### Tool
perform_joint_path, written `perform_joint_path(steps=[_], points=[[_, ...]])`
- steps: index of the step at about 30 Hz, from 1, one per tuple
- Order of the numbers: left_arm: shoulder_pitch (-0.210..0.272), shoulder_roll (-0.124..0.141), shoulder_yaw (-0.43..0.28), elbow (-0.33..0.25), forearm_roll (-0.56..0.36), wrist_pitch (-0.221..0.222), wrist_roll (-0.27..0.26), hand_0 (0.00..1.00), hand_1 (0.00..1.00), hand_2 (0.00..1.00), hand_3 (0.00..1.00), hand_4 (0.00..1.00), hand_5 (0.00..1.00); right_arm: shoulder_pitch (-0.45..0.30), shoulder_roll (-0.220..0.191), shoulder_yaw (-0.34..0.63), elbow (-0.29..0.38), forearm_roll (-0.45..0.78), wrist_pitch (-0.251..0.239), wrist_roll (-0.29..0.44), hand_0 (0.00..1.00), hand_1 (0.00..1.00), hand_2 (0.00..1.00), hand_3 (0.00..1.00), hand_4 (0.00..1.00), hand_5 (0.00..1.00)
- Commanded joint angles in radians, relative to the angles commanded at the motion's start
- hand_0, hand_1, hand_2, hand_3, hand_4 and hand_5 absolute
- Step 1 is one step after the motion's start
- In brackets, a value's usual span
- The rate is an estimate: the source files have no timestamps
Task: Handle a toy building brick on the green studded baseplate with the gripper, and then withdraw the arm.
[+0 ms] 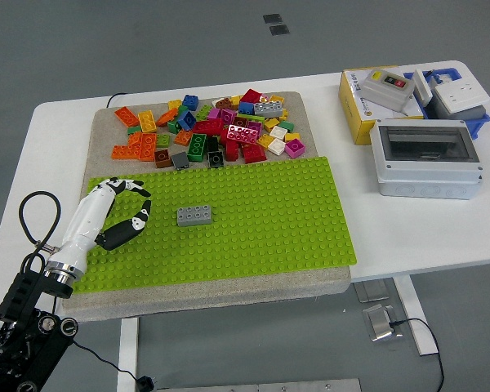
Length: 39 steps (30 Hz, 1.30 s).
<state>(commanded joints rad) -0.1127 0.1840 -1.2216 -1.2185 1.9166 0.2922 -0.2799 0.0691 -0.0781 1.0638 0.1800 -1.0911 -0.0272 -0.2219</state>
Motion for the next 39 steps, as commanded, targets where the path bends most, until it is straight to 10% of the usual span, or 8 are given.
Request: perform_joint_path(steps=[18,39], points=[[0.008,0.008,0.022,-0.023,-0.030,0.015,-0.007,0.910,0.719,0.853,0.915,0.551,0.418,-0.001,0.015,-0.048,0.000,0.051,-0.007,0.007,0.641,0.640,0.670,0.562,0.400,0.743],[0.014,0.003,0.015,-0.030,-0.031,0.008,-0.012,0.963,0.945,0.947,0.807,0.604,0.487,0.000,0.010,-0.052,0.000,0.067,-0.008,0.013,0.639,0.641,0.670,0.560,0.399,0.748]])
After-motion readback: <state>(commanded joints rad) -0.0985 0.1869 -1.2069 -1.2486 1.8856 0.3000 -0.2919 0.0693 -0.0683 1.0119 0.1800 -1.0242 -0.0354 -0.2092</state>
